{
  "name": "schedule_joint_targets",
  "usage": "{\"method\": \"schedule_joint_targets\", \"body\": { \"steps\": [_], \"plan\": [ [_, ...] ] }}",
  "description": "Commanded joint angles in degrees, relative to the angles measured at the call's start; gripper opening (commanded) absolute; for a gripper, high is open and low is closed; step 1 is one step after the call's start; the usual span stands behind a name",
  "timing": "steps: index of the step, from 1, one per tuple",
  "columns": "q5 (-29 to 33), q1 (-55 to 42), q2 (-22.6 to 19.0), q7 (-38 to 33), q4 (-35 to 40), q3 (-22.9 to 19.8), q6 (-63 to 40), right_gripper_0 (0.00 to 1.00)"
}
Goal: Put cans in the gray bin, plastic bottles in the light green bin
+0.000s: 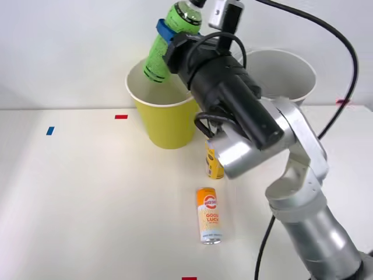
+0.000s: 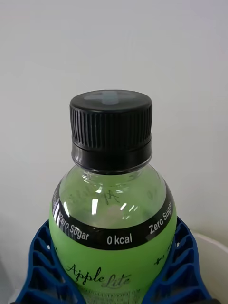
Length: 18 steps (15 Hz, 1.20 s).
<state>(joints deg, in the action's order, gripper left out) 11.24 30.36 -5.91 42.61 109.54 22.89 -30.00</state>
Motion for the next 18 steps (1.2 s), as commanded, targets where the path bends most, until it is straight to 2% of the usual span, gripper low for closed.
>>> {"method": "schedule_joint_targets", "body": {
  "steps": [1, 5, 8, 9, 10, 12, 13, 18],
  "plan": [
    [7.39, 9.37, 2.75, 0.28, -15.5, -0.48, 7.23, 0.0],
    [11.34, 13.85, 3.1, 0.55, -24.64, -0.04, 9.17, 0.0],
    [11.34, 14.47, 3.1, -0.25, -25.52, -0.04, 9.17, 0.0],
    [11.34, 14.47, 2.93, -0.25, -25.52, -0.04, 9.17, 0.08],
    [11.34, 14.47, 2.58, -0.16, -25.52, 0.4, 9.17, 0.22],
    [12.4, 14.47, 2.05, -0.25, -25.52, 0.49, 9.17, 0.95],
    [12.49, 14.47, 1.78, -0.25, -25.52, 0.49, 9.17, 1.0],
    [12.57, 13.76, 0.2, -0.42, -25.52, 0.93, 12.86, 1.0]
  ]
}}
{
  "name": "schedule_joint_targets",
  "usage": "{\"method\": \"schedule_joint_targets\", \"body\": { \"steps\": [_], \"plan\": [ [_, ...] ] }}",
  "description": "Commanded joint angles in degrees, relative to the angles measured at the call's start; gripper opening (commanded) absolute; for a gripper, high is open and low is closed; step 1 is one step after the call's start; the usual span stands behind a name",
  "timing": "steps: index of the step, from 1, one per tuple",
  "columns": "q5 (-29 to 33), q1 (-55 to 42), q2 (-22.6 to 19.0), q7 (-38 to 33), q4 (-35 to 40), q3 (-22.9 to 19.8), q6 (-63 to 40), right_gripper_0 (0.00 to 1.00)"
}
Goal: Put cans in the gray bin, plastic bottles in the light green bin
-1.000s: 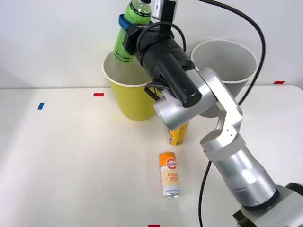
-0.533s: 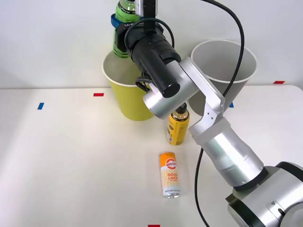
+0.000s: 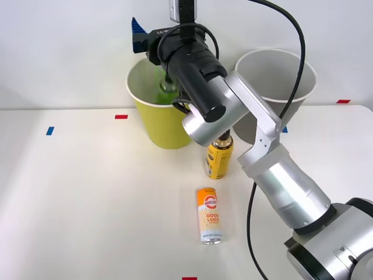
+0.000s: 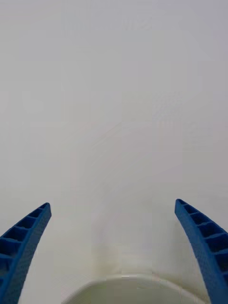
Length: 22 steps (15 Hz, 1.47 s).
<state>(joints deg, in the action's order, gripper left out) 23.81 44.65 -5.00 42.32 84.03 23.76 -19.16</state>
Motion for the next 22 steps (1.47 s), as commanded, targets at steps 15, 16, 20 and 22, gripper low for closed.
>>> {"method": "schedule_joint_targets", "body": {
  "steps": [15, 16, 20, 22],
  "plan": [
    [-2.19, -30.68, -4.85, -1.54, 26.37, -13.3, 31.28, 1.0],
    [-2.63, -34.02, -5.2, -1.62, 28.83, -14.18, 31.28, 1.0],
    [-4.82, -47.91, -7.22, -1.89, 33.84, -20.68, 32.43, 1.0],
    [-6.76, -52.39, -7.92, -1.8, 33.84, -24.11, 33.04, 1.0]
  ]
}}
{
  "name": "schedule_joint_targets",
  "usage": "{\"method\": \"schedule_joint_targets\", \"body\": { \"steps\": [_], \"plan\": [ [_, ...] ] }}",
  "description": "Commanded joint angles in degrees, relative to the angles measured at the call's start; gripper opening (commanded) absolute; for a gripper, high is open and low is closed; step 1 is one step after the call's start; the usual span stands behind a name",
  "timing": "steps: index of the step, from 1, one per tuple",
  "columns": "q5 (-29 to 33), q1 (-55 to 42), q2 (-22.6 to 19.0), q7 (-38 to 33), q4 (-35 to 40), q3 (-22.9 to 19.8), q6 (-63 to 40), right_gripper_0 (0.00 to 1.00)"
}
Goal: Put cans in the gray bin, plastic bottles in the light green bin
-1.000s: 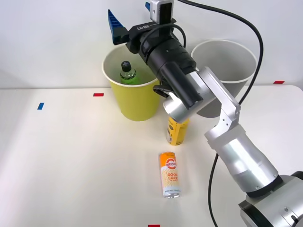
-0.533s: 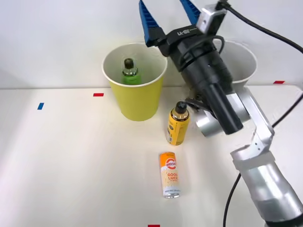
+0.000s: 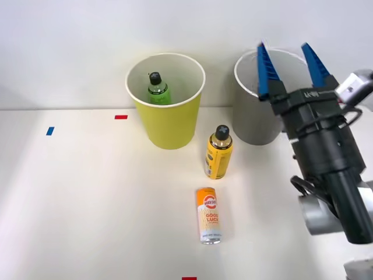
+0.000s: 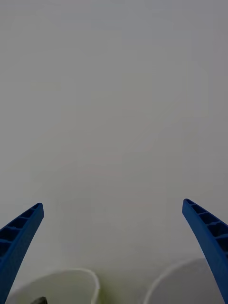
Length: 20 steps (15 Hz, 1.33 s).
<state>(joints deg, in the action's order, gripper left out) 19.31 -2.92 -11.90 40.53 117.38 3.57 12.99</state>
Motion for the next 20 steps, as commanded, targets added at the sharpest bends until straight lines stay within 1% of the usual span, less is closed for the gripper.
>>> {"method": "schedule_joint_targets", "body": {
  "steps": [1, 4, 6, 7, 11, 13, 17, 18, 19, 20],
  "plan": [
    [-3.14, -7.8, -1.11, -0.01, 0.48, -6.11, 0.99, 1.0],
    [-4.02, -15.98, -0.85, -0.1, 0.3, -10.16, 0.55, 1.0],
    [-6.83, -20.46, -0.49, -0.1, 0.3, -10.6, 0.46, 1.0],
    [-7.27, -21.95, 0.12, 0.25, 0.3, -10.51, 0.46, 1.0],
    [-6.04, -26.35, 1.88, 1.66, 0.3, -10.69, 1.78, 1.0],
    [-5.95, -27.05, 1.61, 1.74, 0.3, -10.77, 1.95, 1.0],
    [-5.86, -29.69, 2.93, 1.92, 0.3, -11.56, 2.48, 1.0],
    [-5.6, -29.6, 3.28, 2.36, -0.49, -12.0, 2.57, 1.0],
    [-5.16, -28.9, 3.9, 4.21, -3.92, -12.79, 6.17, 1.0],
    [-5.16, -27.76, 4.69, 8.34, -8.14, -13.5, 12.24, 1.0]
  ]
}}
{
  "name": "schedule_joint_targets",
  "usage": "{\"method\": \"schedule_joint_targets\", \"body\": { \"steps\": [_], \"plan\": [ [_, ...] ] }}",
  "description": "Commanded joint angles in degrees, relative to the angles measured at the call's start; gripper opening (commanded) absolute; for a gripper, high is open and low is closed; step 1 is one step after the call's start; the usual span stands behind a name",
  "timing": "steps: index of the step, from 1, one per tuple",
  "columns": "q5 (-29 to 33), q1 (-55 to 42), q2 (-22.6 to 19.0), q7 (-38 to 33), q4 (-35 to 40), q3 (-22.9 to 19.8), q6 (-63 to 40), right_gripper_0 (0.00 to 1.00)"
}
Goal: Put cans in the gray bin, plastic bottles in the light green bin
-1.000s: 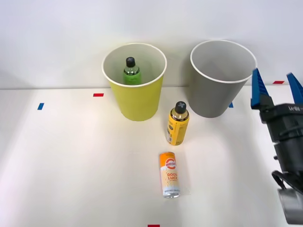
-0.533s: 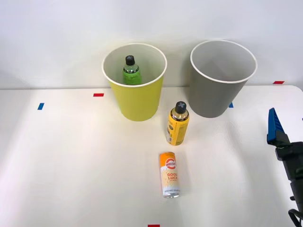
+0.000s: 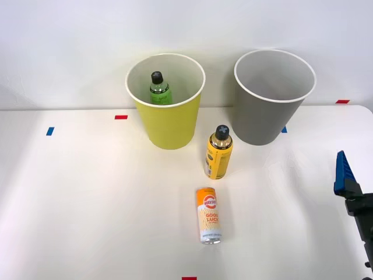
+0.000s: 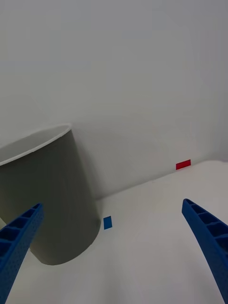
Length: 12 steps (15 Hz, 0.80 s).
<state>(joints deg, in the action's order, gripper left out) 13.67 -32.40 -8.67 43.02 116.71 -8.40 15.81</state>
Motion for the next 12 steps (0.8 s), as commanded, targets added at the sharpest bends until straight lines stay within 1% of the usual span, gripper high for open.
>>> {"method": "schedule_joint_targets", "body": {
  "steps": [1, 2, 4, 5, 9, 12],
  "plan": [
    [0.48, 2.43, 2.6, 8.83, -10.62, -1.7, 13.02, 1.0],
    [0.75, 2.34, 3.75, 12.96, -12.82, -1.7, 16.01, 1.0],
    [0.48, -0.12, 4.89, 24.3, -13.79, -0.47, 18.91, 1.0],
    [-0.22, -1.61, 4.89, 27.2, -13.79, 0.41, 19.96, 1.0],
    [-0.13, -9.0, 4.8, 33.35, -13.79, 3.22, 24.62, 1.0],
    [-0.31, -13.48, 3.75, 33.71, -13.79, 6.38, 28.22, 1.0]
  ]
}}
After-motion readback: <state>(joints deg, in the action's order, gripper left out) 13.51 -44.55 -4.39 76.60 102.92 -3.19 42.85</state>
